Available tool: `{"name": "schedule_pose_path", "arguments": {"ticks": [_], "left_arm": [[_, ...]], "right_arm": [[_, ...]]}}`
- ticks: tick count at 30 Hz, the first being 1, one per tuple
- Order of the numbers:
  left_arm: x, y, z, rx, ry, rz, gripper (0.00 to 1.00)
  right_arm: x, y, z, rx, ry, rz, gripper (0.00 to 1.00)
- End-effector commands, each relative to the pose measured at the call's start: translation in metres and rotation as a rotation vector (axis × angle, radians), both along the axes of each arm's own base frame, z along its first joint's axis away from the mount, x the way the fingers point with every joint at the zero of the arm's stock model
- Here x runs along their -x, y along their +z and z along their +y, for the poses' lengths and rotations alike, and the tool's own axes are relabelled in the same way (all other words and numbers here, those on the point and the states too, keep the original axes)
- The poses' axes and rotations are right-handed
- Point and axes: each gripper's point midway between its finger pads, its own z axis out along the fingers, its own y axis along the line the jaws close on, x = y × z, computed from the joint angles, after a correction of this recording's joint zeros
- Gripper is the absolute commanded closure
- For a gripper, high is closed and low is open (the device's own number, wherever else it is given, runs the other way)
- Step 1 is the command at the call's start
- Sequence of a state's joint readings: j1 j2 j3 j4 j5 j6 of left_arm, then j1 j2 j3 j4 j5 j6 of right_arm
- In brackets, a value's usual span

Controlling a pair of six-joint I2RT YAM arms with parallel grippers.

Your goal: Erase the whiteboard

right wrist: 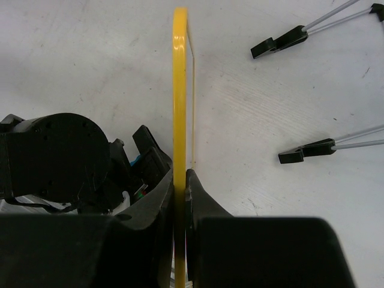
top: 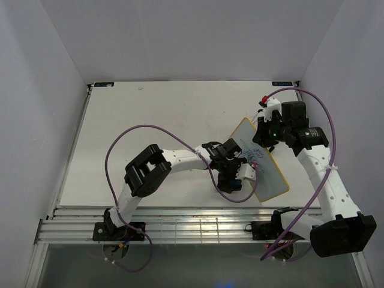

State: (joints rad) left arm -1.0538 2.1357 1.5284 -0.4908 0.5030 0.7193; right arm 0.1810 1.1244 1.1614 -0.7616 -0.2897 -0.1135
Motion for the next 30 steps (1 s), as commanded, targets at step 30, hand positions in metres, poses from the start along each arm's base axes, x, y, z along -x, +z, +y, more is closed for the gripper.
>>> {"name": "schedule_pose_path", "arguments": {"ticks": [30], "left_arm": [[-0.005,0.047,-0.012,0.152,0.050,-0.147,0.33]], "right_arm": [[-0.004,0.011,0.013,0.000,0.044,-0.049,0.92]]}}
